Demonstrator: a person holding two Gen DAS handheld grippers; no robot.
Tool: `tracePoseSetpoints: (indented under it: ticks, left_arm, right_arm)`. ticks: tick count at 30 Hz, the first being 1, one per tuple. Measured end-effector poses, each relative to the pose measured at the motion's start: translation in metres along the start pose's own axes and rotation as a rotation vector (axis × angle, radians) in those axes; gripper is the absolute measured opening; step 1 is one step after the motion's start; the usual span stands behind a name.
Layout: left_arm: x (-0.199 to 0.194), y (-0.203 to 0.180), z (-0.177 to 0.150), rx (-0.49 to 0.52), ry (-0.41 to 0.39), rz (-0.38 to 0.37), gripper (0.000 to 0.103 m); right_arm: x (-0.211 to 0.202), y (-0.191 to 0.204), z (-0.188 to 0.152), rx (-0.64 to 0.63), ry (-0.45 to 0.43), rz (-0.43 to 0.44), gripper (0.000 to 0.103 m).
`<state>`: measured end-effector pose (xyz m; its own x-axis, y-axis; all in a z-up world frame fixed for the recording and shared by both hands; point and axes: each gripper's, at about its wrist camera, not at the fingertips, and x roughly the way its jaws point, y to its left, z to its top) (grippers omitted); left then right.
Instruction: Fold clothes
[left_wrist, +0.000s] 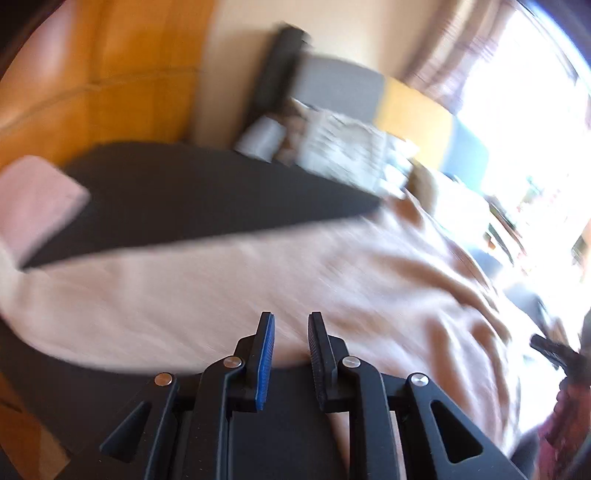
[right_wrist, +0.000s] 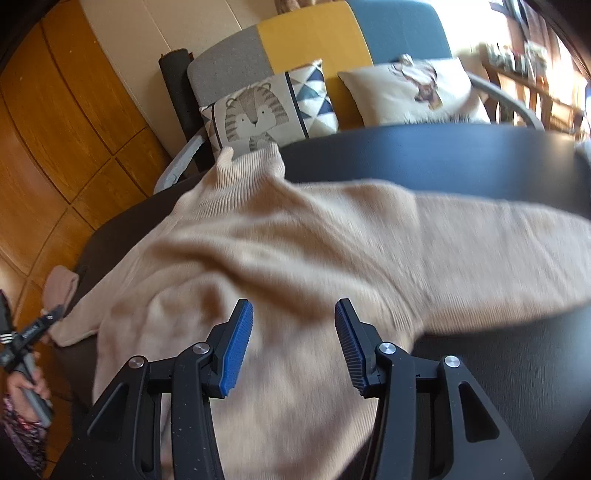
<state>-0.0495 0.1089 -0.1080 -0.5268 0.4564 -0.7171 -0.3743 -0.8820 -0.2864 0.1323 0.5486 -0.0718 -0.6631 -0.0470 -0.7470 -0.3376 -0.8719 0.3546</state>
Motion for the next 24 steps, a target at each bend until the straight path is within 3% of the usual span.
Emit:
tracePoseSetpoints:
  ticks: [8,11,19,24]
  left_arm:
    - [-0.007,-0.033,-0.07,0.033,0.167,-0.108,0.034]
    - [-0.011,-0.041,-0.097,0.038,0.226,-0.139,0.036]
    - [-0.018,-0.05,-0.118,-0.012,0.212,-0.299,0.049]
    - [-0.024,-0.054,-0.121,-0.019,0.182,-0.294,0.053]
  right_arm:
    - [-0.023,-0.037,-0.076,0.18,0.136,0.078,0.05]
    - [-0.026,-0.034,-0.093,0.193,0.144,0.101,0.05]
    - [-0.019,-0.005,-0.111,0.136,0.115,0.14,0.05]
    - [-0.021,0.007,-0.116,0.095,0.103,0.129,0.05]
